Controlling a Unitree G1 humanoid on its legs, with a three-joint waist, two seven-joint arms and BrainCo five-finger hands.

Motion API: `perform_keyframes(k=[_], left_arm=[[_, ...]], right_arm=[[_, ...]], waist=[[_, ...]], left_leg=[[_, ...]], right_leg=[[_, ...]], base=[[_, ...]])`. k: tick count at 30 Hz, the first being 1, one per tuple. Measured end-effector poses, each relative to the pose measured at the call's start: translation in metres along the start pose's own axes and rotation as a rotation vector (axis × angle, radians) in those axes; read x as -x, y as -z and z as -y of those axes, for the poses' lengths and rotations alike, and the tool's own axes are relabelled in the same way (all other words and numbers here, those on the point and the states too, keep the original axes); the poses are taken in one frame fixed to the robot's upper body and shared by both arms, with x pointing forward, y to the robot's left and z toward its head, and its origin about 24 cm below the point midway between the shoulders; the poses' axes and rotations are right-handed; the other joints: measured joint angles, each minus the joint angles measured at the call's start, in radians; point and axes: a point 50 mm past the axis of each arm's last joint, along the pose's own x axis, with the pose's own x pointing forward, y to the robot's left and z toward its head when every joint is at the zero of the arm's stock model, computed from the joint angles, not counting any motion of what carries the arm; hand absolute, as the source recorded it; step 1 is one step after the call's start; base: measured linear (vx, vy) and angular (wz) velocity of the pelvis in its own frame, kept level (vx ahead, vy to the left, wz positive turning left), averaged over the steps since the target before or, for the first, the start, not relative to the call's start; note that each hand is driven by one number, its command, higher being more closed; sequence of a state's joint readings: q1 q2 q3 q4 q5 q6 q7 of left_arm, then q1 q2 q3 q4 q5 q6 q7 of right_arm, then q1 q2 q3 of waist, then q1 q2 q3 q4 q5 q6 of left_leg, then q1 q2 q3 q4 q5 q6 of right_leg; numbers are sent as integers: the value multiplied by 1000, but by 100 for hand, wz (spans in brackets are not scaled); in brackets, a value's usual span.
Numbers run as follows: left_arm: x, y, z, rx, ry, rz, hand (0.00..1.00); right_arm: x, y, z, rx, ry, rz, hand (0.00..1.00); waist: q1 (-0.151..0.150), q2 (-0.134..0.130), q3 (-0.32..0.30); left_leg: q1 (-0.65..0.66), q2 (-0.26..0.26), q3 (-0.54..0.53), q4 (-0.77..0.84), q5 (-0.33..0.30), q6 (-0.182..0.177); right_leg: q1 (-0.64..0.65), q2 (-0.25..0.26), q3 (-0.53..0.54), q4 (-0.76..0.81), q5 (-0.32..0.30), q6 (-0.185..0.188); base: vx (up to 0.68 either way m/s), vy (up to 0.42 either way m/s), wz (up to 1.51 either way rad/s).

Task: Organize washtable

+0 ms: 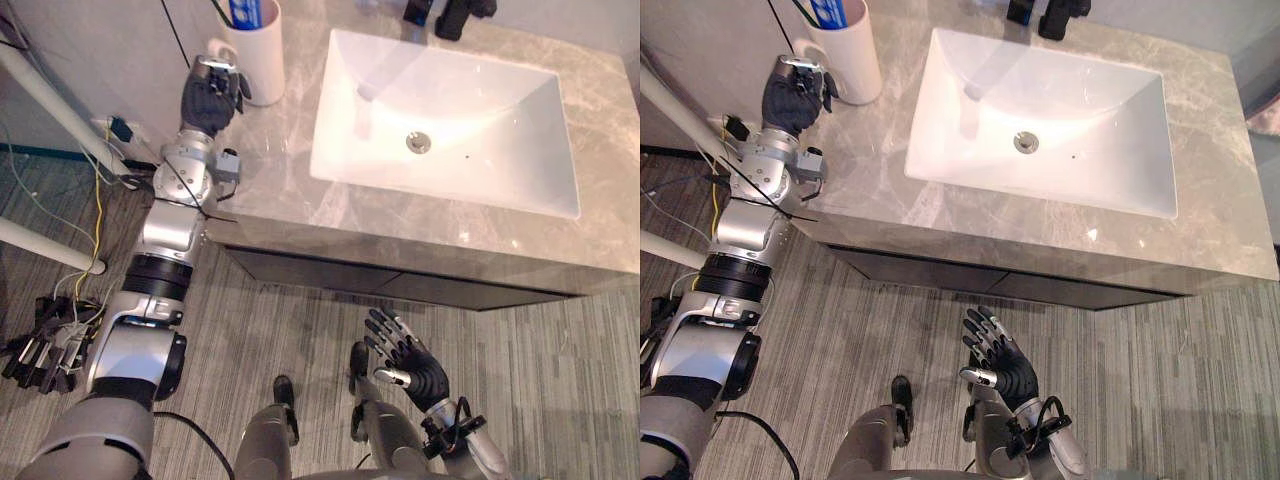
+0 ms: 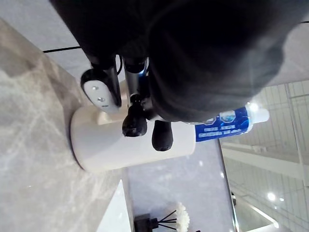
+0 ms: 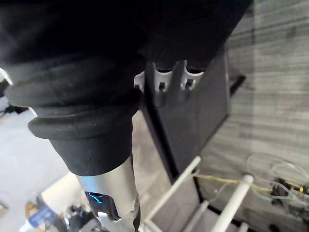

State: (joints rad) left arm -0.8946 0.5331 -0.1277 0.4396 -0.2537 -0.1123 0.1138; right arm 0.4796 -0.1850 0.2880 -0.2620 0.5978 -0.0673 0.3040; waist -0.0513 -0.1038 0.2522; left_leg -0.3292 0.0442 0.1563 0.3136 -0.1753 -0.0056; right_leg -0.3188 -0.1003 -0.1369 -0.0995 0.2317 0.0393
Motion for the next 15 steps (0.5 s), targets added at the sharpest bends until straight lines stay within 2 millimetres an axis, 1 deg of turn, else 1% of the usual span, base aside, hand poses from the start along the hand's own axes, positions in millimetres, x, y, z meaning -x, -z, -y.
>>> perform_keyframes(k=[3, 4, 9, 15], left_arm=[[0, 0, 0, -1, -1, 1, 100], [-1, -3, 0, 1, -1, 10, 100], [-12, -22, 0, 6, -3, 69, 100], [-15, -28, 0, 9, -5, 92, 100]], right_arm=[[0, 0, 0, 2, -1, 0, 0], [0, 0, 0, 2, -2, 2, 0], [0, -2, -1, 13, -7, 7, 0], [-2, -7, -5, 21, -24, 26, 0]], waist=[[-4, -5, 12], [-4, -4, 24], [-2, -4, 48], [1, -4, 66]], left_leg=[[-30, 13, 0, 36, -13, -2], [-34, 17, 0, 44, -18, -2], [-47, 20, -4, 55, -28, 1], [-49, 21, -6, 53, -30, 2]], right_leg=[[-19, 12, 0, 0, 6, -7], [-20, 14, 0, 0, 10, -10], [-25, 16, -2, 0, 11, -8], [-24, 17, -2, 0, 11, -8]], base=[[17, 21, -6], [0, 0, 0], [18, 45, 1], [6, 35, 1]])
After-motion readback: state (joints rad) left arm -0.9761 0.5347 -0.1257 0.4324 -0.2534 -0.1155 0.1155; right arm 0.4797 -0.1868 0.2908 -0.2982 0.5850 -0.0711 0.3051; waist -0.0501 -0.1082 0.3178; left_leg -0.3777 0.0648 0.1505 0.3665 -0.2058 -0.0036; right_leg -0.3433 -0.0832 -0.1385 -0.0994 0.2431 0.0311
